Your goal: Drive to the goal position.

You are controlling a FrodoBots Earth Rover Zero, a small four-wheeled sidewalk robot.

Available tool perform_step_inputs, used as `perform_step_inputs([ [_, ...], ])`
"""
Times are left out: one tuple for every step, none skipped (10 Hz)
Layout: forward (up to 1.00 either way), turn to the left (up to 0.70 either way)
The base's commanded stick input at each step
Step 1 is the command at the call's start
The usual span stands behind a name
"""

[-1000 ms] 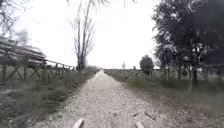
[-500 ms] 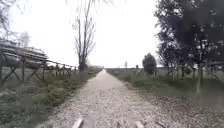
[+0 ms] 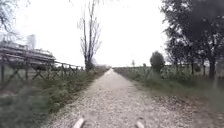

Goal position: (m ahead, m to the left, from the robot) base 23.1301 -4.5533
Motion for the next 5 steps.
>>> perform_step_inputs([
  [0.50, 0.00],
  [0.50, 0.00],
  [0.50, 0.00],
  [0.50, 0.00],
  [0.50, 0.00],
])
